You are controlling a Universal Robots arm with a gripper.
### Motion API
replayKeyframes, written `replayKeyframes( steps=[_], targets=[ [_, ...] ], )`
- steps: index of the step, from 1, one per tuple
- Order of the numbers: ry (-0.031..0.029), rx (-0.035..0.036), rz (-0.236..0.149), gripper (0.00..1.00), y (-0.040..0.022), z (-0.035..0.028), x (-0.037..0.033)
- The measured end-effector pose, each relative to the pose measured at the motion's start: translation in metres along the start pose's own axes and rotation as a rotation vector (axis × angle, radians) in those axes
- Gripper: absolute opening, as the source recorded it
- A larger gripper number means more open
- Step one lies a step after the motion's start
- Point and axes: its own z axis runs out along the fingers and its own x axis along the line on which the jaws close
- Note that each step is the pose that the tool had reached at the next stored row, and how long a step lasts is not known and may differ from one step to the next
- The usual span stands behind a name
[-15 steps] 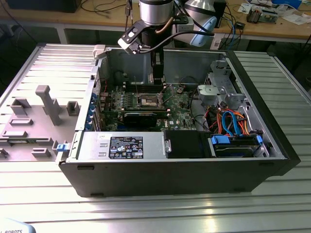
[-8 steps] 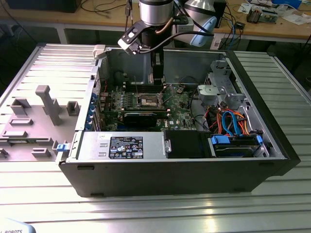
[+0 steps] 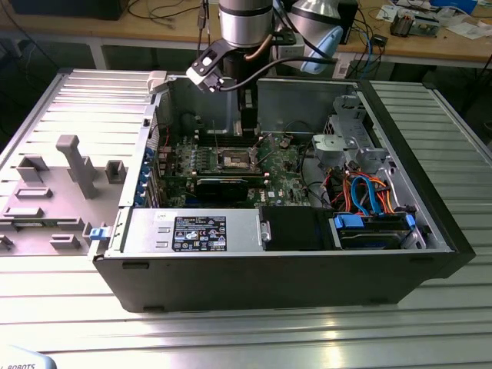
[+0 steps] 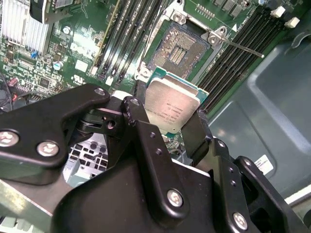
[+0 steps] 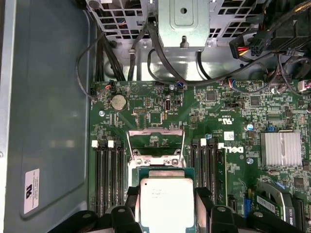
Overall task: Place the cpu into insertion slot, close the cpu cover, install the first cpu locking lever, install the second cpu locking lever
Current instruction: 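Place the cpu into insertion slot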
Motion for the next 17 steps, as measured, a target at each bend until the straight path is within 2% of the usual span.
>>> replayKeyframes(
  steps=[17],
  targets=[
    [0.0001, -0.0001, 0.0, 0.54, -0.001, 0.0006, 0.0]
  ],
)
